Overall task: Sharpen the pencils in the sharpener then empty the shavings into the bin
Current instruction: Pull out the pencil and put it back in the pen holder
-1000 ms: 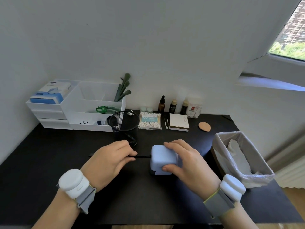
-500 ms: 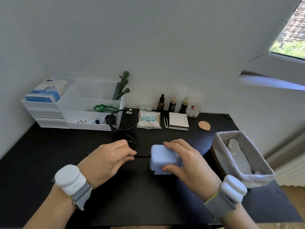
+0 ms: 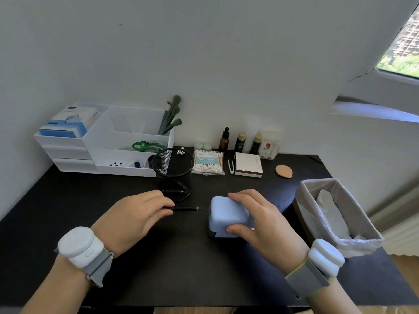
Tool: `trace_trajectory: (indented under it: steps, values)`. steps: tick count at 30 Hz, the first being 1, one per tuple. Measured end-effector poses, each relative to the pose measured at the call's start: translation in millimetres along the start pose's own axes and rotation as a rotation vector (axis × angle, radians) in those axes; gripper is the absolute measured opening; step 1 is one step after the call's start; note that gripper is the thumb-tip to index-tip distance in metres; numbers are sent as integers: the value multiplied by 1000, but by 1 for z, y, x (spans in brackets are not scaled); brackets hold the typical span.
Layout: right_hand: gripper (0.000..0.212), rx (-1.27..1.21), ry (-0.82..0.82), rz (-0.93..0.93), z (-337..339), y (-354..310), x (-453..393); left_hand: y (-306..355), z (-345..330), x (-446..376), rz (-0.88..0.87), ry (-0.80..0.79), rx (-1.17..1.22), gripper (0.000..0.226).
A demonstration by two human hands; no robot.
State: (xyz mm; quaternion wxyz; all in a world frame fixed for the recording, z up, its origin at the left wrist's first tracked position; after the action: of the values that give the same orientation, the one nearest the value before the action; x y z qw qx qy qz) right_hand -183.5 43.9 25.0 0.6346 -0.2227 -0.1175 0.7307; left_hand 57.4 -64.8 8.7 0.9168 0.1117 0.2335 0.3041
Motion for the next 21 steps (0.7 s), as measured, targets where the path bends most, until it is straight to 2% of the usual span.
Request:
trace_trajectory:
  steps: [5,11,17,21]
  values:
    - [66,-11,13,-5,-2,-1,3,-7,-2,8,60,21,9,30]
    - [89,75,20,37,-5,-8,5,-13,2,18,121,57,12,29]
    - [68,160,319,237,-2,-37,0,-23,15,27,174,81,-44,32]
    - [44,59,328,369,-13,-68,-8,-28,25,33,213,82,-68,35]
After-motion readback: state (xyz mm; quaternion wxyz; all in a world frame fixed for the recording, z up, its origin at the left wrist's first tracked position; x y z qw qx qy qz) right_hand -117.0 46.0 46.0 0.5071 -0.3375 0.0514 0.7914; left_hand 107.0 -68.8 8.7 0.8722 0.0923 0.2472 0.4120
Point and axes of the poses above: each hand's wrist, its own x-axis away from the middle knuckle, its own z-axis out of the back of the hand, y = z × x, the point moved 4 cm from there along -x, towards the middle knuckle, and after that the axes turned 6 degrees about z, right-handed, at the moved point
